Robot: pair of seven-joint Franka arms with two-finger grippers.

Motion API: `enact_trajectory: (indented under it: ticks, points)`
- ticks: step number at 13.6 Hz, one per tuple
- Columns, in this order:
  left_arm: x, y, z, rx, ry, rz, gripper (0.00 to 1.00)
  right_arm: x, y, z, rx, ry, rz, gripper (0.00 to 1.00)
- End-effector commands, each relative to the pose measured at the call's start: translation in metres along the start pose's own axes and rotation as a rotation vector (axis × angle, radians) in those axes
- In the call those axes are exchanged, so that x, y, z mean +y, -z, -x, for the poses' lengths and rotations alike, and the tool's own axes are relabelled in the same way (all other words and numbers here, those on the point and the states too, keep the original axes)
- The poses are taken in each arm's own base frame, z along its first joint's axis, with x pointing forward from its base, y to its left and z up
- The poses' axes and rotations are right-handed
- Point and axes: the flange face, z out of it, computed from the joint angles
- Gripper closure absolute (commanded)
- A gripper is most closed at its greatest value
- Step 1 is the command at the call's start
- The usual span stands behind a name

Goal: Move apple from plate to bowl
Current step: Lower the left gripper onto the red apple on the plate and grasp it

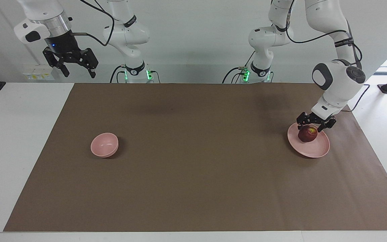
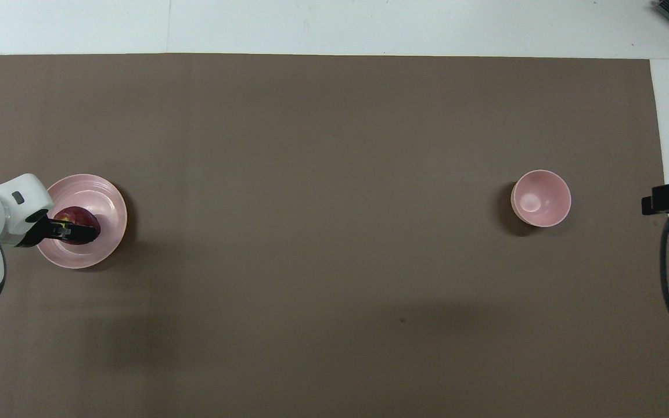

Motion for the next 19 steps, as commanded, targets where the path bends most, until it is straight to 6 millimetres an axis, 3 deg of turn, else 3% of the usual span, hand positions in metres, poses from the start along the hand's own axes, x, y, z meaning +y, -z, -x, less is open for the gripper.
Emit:
enact_trajectory:
  ticks: [1,8,9,11,12,19]
  points:
    - [-0.002,-0.014,0.002,0.024,0.003,-0.001,0.00,0.001,-0.001,0.004,-0.003,0.029,-0.001,0.00]
    - [-0.007,-0.020,-0.006,0.041,0.002,-0.010,0.00,0.001,0.000,0.005,-0.002,0.029,-0.001,0.00]
    - [-0.007,-0.019,-0.006,0.036,0.002,-0.008,0.12,0.001,0.000,0.005,-0.002,0.029,-0.001,0.00]
    - [-0.007,-0.018,-0.009,0.037,0.009,-0.008,0.80,0.001,0.000,0.005,-0.002,0.028,-0.001,0.00]
    - [-0.006,-0.017,-0.010,0.025,0.008,-0.002,1.00,0.001,0.000,0.005,-0.002,0.029,-0.001,0.00]
    - [-0.010,0.020,-0.050,-0.120,-0.005,0.074,1.00,0.002,0.001,0.003,0.001,0.023,-0.013,0.00]
